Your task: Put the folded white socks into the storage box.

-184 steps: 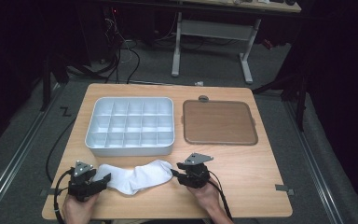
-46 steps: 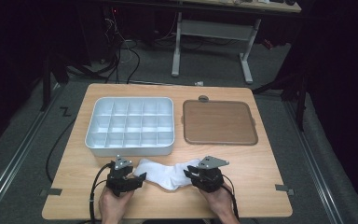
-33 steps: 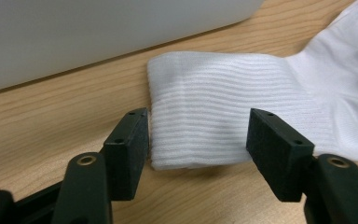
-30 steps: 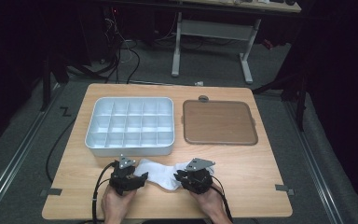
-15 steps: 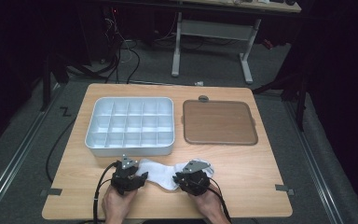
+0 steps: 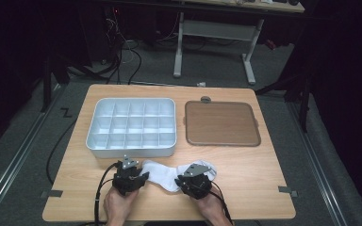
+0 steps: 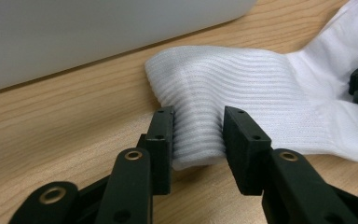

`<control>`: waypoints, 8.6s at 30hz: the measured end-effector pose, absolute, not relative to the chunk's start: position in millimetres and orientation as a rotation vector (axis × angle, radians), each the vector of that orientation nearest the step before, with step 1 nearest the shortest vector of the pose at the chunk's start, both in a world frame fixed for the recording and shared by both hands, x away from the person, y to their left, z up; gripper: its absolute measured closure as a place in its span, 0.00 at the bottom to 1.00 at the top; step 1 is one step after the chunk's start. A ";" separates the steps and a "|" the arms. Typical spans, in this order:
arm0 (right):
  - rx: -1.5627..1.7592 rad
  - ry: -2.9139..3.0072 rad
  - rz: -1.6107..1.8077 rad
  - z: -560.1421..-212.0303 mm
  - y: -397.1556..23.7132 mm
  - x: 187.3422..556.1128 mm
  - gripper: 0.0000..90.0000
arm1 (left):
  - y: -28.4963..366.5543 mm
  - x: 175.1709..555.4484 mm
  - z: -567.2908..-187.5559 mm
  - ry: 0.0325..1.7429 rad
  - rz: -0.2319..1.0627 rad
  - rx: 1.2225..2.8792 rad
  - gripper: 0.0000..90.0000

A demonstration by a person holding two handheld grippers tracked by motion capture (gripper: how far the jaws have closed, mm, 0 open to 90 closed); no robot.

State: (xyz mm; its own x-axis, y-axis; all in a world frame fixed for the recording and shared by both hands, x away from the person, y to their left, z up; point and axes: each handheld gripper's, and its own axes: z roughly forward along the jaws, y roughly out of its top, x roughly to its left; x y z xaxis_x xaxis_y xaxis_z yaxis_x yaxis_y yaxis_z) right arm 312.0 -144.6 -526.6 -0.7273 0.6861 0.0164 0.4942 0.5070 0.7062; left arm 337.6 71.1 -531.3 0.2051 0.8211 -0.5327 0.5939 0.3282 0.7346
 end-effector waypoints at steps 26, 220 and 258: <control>0.997 2.484 1.038 -526.9 -144.4 311.7 0.87 | 79.1 338.6 -518.9 1.452 0.174 1.318 0.88; 1.070 2.340 1.106 -479.9 -167.3 313.9 0.84 | 64.9 326.7 -498.1 1.326 0.078 1.369 0.64; 1.077 2.374 1.035 -496.0 -167.3 317.6 0.96 | 21.7 318.9 -520.2 1.253 0.164 1.509 0.56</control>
